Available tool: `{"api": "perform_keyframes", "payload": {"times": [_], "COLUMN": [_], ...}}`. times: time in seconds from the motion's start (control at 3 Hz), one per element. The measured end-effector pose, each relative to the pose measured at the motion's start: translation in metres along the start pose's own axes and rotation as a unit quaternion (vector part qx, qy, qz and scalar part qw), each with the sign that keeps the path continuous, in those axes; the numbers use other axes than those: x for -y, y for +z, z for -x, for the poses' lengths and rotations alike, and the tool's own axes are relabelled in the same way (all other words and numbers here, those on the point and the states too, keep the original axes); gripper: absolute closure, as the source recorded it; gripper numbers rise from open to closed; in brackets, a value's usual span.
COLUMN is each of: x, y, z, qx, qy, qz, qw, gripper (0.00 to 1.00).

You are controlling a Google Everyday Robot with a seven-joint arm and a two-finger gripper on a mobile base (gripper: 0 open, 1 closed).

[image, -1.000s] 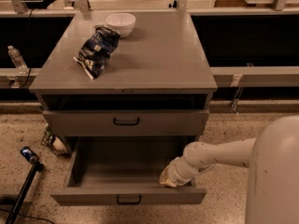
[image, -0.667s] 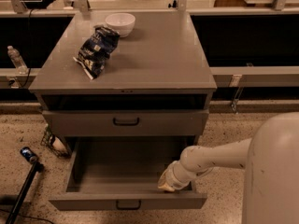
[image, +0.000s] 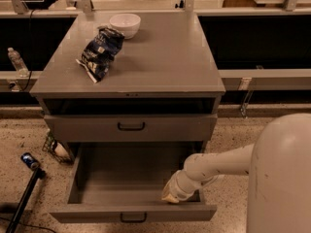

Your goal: Open middle drawer

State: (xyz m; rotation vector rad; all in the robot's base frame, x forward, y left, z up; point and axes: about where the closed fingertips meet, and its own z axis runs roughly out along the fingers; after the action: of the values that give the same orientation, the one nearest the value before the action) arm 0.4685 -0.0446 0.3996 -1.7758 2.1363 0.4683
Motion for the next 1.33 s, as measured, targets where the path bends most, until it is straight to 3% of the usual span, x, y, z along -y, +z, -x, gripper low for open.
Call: {"api": "perform_keyframes", "payload": {"times": [0.33, 0.67, 1.0, 1.33], "x": [0.0, 0.004, 0.013, 0.014], "y": [0.0, -0.01, -0.056, -0.101], "z": [0.0, 0.006, 0.027, 0.038], "qx": [0.0, 0.027, 0.087, 0.134], "qy": [0.0, -0.002, -0.02, -0.025], "qz": [0.001, -0.012, -0.067, -0.103], "qw": [1.0, 0.9996, 0.9938, 0.9853], "gripper": [1.0, 1.0, 1.0, 1.0]}}
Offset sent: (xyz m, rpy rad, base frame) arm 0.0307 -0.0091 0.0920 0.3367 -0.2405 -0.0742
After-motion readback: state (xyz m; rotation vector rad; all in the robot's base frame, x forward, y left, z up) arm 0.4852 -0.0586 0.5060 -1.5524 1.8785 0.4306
